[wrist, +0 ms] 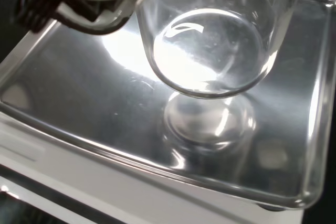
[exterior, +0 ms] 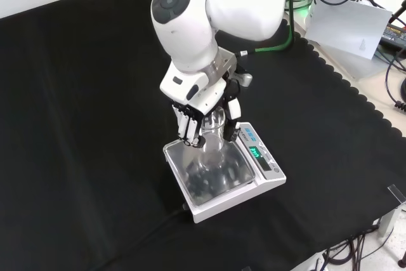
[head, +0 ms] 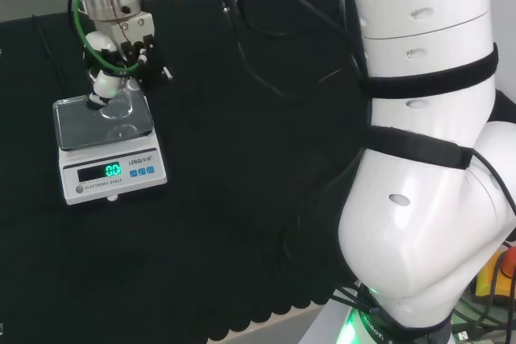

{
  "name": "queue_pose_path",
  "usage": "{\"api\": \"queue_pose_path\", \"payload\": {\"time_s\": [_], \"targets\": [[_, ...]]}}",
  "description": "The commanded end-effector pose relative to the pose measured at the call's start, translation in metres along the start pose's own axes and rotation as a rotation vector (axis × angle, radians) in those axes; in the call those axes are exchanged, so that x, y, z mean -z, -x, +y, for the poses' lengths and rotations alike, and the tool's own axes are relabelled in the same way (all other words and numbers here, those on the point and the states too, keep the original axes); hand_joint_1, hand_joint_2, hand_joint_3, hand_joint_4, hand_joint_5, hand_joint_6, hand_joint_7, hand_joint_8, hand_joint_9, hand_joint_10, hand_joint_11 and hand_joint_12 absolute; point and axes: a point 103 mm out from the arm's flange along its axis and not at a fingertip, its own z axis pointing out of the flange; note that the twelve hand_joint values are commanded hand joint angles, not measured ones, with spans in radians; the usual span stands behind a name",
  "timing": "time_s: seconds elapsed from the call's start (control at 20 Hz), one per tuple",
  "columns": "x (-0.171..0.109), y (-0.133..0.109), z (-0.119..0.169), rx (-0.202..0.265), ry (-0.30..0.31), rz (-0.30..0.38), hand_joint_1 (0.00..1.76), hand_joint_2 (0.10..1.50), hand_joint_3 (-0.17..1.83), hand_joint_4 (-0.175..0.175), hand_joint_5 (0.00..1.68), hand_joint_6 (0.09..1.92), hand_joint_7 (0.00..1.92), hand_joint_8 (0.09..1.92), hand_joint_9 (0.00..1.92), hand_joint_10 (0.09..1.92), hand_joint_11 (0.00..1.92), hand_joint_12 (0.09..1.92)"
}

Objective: Put the beaker on the electronic balance.

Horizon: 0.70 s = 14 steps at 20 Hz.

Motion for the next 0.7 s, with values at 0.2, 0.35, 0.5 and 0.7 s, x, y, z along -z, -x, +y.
{"api": "queue_pose_path", "payload": {"time_s": [0.2,0.35,0.5,0.7], "targets": [[-0.0181,-0.0138,0.0179,0.01,-0.055,-0.035,1.23,0.7,0.9,0.029,0.98,1.24,0.96,1.37,1.25,1.15,1.41,0.86],[-0.0189,-0.015,0.0193,0.014,-0.066,-0.04,1.18,0.73,0.82,-0.104,0.97,1.23,0.9,1.42,1.24,1.12,1.42,0.83],[-0.0178,-0.0164,0.0194,0.021,-0.073,-0.042,1.17,0.72,0.76,-0.168,0.85,1.26,0.83,1.43,1.24,1.08,1.45,0.77],[-0.0114,-0.0219,0.0177,0.026,-0.077,-0.073,1.12,0.52,0.88,-0.141,0.44,1.2,0.77,1.31,1.23,0.91,1.43,0.73]]}}
